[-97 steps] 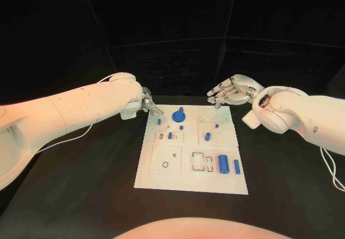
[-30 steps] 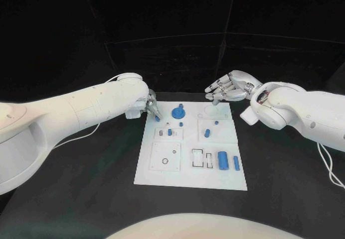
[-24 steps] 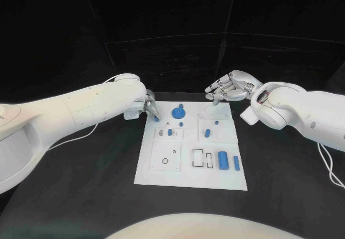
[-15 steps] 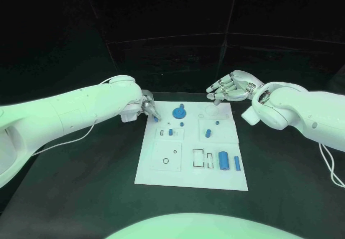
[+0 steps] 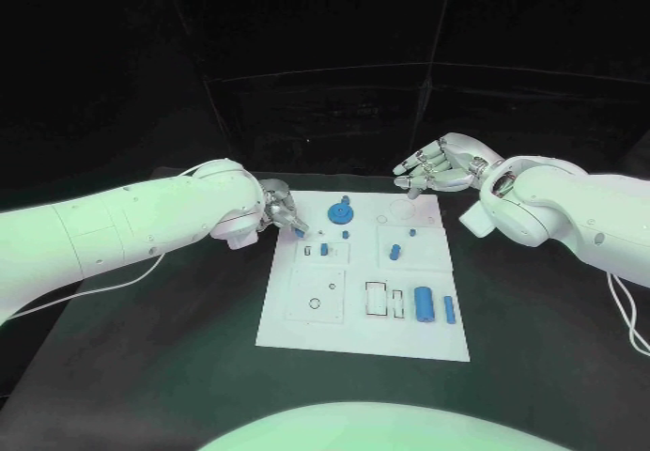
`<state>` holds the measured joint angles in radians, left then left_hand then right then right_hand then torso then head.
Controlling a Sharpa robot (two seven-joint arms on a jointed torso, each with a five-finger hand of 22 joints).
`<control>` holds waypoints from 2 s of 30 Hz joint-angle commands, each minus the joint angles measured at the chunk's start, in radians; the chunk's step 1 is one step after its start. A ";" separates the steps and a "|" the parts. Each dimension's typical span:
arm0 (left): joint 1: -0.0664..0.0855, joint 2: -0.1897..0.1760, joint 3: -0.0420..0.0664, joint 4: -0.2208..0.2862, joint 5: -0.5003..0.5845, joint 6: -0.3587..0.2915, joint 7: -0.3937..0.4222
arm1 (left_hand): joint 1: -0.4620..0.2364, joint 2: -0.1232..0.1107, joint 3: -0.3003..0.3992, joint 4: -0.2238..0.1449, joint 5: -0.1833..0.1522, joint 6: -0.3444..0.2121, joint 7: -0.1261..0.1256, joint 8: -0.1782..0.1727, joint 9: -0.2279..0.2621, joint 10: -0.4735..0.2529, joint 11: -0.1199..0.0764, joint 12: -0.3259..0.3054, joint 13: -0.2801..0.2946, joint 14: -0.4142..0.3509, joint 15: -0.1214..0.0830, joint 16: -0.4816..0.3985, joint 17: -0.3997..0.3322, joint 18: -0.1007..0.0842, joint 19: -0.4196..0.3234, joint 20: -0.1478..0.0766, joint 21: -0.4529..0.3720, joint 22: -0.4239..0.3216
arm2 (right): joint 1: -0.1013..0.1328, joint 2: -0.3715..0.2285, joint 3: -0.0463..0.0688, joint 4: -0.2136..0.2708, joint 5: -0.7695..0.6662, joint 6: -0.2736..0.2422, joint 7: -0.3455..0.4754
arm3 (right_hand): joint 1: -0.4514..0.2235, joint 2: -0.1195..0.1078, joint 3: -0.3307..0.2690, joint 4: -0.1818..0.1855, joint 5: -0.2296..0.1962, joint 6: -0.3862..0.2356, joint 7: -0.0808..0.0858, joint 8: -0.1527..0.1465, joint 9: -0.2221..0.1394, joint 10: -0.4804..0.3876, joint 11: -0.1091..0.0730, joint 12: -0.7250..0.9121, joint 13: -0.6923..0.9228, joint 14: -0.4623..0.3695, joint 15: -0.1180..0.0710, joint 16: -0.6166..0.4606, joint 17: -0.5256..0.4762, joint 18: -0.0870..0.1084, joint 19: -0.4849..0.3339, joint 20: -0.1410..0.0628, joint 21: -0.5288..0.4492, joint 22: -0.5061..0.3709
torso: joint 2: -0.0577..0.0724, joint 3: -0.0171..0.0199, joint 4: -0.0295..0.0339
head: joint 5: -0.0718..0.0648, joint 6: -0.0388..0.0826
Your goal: Assemble the parts on the task board
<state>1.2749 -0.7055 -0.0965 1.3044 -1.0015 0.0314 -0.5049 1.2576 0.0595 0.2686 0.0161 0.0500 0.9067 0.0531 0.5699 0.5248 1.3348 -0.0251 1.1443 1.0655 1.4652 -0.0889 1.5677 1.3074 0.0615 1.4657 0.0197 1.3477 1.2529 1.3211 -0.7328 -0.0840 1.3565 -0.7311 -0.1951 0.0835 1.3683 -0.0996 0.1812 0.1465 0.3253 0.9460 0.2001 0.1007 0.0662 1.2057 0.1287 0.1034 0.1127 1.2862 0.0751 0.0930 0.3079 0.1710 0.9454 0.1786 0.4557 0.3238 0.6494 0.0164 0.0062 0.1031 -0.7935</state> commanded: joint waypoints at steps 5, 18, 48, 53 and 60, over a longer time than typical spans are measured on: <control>-0.019 -0.023 0.000 0.058 0.000 -0.106 0.025 | -0.014 -0.003 0.121 -0.104 0.001 0.008 -0.007 0.009 0.004 0.009 -0.003 -0.004 -0.002 0.106 0.002 0.003 0.263 0.006 0.010 0.002 -0.002 0.004 | 0.002 0.000 0.001 -0.001 -0.001 0.007 0.011 | 0.001 0.005 -0.001 -0.002 0.005 -0.003 0.002 -0.003 0.001 -0.006 -0.001 0.001 -0.001 -0.005 -0.001 -0.003 -0.001 0.009 -0.004 0.006 -0.005 -0.001 | 0.001 0.0000 -0.0025 | 0.006 -0.002; -0.039 -0.025 0.000 0.087 -0.031 -0.057 -0.003 | -0.014 -0.003 0.121 -0.104 0.001 0.008 -0.007 0.009 0.004 0.009 -0.003 -0.004 -0.002 0.106 0.002 0.003 0.263 0.006 0.010 0.002 -0.002 0.004 | 0.002 0.000 0.001 -0.001 -0.001 0.008 0.012 | 0.000 0.005 -0.002 -0.002 0.005 -0.003 0.002 -0.003 0.001 -0.007 0.000 0.002 -0.002 -0.005 -0.001 -0.004 -0.001 0.009 -0.003 0.006 -0.006 -0.002 | 0.002 0.0003 -0.0043 | 0.007 -0.005; -0.042 -0.015 -0.001 0.070 -0.054 0.016 -0.045 | -0.028 -0.009 0.146 -0.109 0.001 0.006 -0.007 0.014 0.006 0.010 -0.003 -0.005 -0.005 0.106 0.002 0.003 0.263 0.007 0.010 0.001 -0.003 0.003 | 0.002 0.000 0.001 0.000 -0.001 0.011 0.012 | 0.000 0.005 -0.002 -0.002 0.005 -0.003 0.002 -0.003 0.001 -0.007 0.000 0.002 -0.002 -0.005 -0.001 -0.004 -0.001 0.009 -0.003 0.006 -0.006 -0.002 | 0.002 -0.0004 -0.0034 | 0.006 -0.011; -0.042 -0.017 -0.001 0.069 -0.054 0.022 -0.047 | -0.028 -0.009 0.146 -0.109 0.001 0.006 -0.007 0.014 0.006 0.010 -0.003 -0.005 -0.005 0.106 0.002 0.003 0.263 0.007 0.010 0.001 -0.003 0.003 | 0.002 0.000 0.001 0.000 -0.001 0.012 0.013 | 0.000 0.005 -0.002 -0.002 0.005 -0.003 0.002 -0.003 0.001 -0.007 0.000 0.002 -0.002 -0.005 -0.001 -0.004 -0.001 0.009 -0.003 0.006 -0.006 -0.002 | 0.002 -0.0005 -0.0038 | 0.006 -0.013; -0.042 -0.017 -0.001 0.071 -0.054 0.033 -0.052 | -0.028 -0.009 0.146 -0.109 0.001 0.006 -0.007 0.014 0.006 0.010 -0.003 -0.005 -0.005 0.106 0.002 0.003 0.263 0.007 0.010 0.001 -0.003 0.003 | 0.002 0.001 0.001 0.000 -0.001 0.013 0.013 | 0.000 0.005 -0.002 -0.002 0.005 -0.003 0.002 -0.003 0.001 -0.007 0.000 0.002 -0.002 -0.005 -0.001 -0.004 -0.001 0.009 -0.003 0.006 -0.006 -0.002 | 0.002 -0.0006 -0.0033 | 0.005 -0.015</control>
<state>1.2349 -0.7212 -0.0946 1.3767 -1.0462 0.0387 -0.5351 1.2320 0.0408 0.3165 0.0015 0.0472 0.9096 0.0507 0.5771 0.5302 1.3382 -0.0281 1.1443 1.0615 1.4652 -0.0890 1.5677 1.3074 0.0616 1.4657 0.0197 1.3477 1.2551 1.3211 -0.7325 -0.0840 1.3548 -0.7311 -0.1895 0.0861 1.3683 -0.0996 0.1812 0.1465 0.3253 0.9460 0.2001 0.1007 0.0662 1.2057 0.1287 0.1034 0.1121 1.2862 0.0751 0.0930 0.3079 0.1710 0.9454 0.1786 0.4557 0.3232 0.6512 0.0159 0.0026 0.1079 -0.8073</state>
